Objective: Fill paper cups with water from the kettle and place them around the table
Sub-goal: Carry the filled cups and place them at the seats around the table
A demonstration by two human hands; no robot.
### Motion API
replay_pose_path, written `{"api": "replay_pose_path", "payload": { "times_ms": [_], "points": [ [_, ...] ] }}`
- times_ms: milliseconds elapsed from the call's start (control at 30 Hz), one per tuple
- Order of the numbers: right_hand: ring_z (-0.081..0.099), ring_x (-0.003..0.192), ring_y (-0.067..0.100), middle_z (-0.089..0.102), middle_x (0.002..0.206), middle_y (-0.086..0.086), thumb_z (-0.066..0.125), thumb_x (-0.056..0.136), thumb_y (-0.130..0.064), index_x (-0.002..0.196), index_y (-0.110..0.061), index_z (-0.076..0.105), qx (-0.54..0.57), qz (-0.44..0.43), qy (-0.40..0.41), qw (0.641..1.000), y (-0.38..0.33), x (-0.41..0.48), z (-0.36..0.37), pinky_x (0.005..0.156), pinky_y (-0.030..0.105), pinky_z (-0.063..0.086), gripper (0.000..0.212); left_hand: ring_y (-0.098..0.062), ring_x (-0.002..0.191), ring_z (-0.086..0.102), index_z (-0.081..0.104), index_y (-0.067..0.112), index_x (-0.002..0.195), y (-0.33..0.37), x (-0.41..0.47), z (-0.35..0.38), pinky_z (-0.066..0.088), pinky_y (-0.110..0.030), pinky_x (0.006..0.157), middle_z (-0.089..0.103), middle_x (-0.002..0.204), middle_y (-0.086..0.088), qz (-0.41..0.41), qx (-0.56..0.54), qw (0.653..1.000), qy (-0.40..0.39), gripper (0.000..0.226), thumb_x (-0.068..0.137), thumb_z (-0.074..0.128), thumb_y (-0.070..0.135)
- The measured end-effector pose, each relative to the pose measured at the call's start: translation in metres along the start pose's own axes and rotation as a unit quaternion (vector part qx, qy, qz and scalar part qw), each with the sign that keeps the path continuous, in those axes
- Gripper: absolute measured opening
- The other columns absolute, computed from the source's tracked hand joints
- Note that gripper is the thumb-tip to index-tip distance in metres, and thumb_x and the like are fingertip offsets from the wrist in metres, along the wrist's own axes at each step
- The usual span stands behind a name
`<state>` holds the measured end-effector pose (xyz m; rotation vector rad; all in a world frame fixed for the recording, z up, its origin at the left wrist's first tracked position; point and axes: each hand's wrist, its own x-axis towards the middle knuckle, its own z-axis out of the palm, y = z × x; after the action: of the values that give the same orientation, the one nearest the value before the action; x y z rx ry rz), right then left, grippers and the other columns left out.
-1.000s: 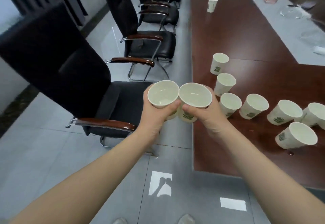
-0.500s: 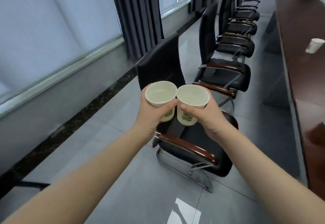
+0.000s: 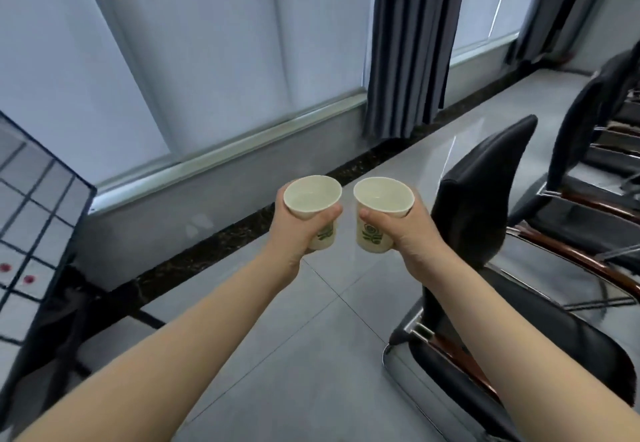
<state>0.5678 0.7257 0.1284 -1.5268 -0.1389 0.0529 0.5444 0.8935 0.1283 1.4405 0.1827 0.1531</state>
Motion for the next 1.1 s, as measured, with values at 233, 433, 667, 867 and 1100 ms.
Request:
{"api": "replay_pose_path", "payload": {
  "times_ms": [233,433,667,867,1100],
  "points": [
    [0.056,0.095,0.008,0.058,0.104,-0.007,0.079,0.073,-0.010,0.110,-0.030,0.047,0.031,0.025,0.003,0.999,0.027,0.104,0.046,0.080,0.029,0.048,0.053,-0.018,0.112,0.053,0.041,0.037,0.117,0.002,0.095,-0.061,0.054,-0.041,0.070,0.054,0.123,0.001,-0.004,0.007,0.998,0.056,0.075,0.053,0.080,0.036],
    [0.056,0.098,0.012,0.058,0.106,-0.005,0.081,0.071,-0.010,0.104,-0.033,0.049,0.046,0.025,0.021,0.998,0.045,0.215,0.058,0.076,0.030,0.048,0.051,-0.023,0.112,0.057,0.044,0.027,0.128,0.011,0.208,-0.087,0.056,-0.042,0.069,0.058,0.122,-0.004,0.002,0.023,0.998,0.060,0.097,0.041,0.083,0.047],
    [0.057,0.105,0.019,0.059,0.113,0.000,0.083,0.051,-0.034,0.108,-0.036,0.050,0.041,0.033,0.051,0.997,0.043,0.319,0.047,0.076,0.034,0.049,0.066,-0.020,0.110,0.058,0.047,0.025,0.127,0.024,0.327,-0.080,0.055,-0.049,0.081,0.060,0.118,-0.003,0.017,0.024,0.999,0.041,0.096,0.041,0.085,0.045],
    [0.057,0.110,0.026,0.060,0.117,0.004,0.083,0.039,-0.049,0.121,-0.029,0.052,0.004,0.055,0.121,0.991,0.051,0.388,0.017,0.079,0.041,0.051,0.089,-0.024,0.109,0.059,0.047,0.027,0.124,0.012,0.432,-0.053,0.056,-0.049,0.073,0.059,0.119,-0.006,0.004,0.005,1.000,-0.015,0.094,0.041,0.086,0.043],
    [0.060,0.099,0.016,0.063,0.108,-0.003,0.082,0.034,-0.043,0.109,-0.034,0.053,0.008,0.049,0.204,0.978,0.059,0.473,-0.032,0.070,0.031,0.047,0.081,-0.024,0.111,0.059,0.046,0.024,0.128,-0.012,0.569,0.006,0.057,-0.047,0.074,0.058,0.122,-0.008,-0.007,-0.008,0.993,-0.118,0.094,0.045,0.085,0.043]
  ]
}}
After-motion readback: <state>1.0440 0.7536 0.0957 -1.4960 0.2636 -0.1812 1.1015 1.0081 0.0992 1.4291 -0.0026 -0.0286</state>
